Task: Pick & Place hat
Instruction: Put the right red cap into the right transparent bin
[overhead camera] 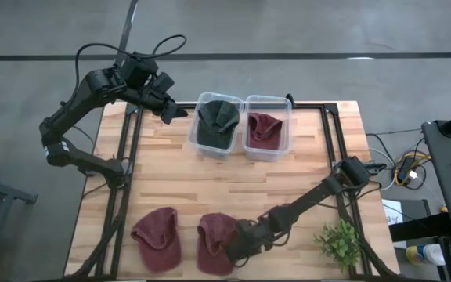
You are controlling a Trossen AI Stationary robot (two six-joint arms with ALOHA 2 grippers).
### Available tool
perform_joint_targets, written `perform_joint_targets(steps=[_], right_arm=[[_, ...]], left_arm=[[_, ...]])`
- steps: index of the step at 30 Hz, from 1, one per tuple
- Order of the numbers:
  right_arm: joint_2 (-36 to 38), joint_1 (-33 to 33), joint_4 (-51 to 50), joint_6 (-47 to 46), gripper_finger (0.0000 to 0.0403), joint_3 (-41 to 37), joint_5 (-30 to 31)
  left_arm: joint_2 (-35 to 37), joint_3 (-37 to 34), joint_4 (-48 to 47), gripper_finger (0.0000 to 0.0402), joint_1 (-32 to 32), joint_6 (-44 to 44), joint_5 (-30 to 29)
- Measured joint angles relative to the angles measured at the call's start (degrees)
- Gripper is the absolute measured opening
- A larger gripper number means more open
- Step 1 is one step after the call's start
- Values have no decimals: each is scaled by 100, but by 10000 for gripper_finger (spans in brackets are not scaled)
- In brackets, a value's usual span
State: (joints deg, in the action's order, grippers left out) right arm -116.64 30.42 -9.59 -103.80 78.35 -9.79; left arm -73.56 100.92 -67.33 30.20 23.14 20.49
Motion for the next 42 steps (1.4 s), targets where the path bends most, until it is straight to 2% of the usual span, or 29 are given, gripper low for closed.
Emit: perform_joint_targets(steps=[12,18,25,32,42], right_arm=[[-20,-110,0,-74,177,-232,238],[-18,-264,219,198,162,-295,242],[-55,-376,267,494,115,-328,226],[-51,-471,282,770,19,-350,234],[213,-594,245,1011,14,-284,253]], left_arm=[[-2,0,0,71,0,0,-22],[-2,-2,0,71,-1,-41,-103],[-2,-2,1,71,0,-60,-108],[-2,-2,2,71,0,-93,-299],[-2,-2,2,71,0,-105,-363]])
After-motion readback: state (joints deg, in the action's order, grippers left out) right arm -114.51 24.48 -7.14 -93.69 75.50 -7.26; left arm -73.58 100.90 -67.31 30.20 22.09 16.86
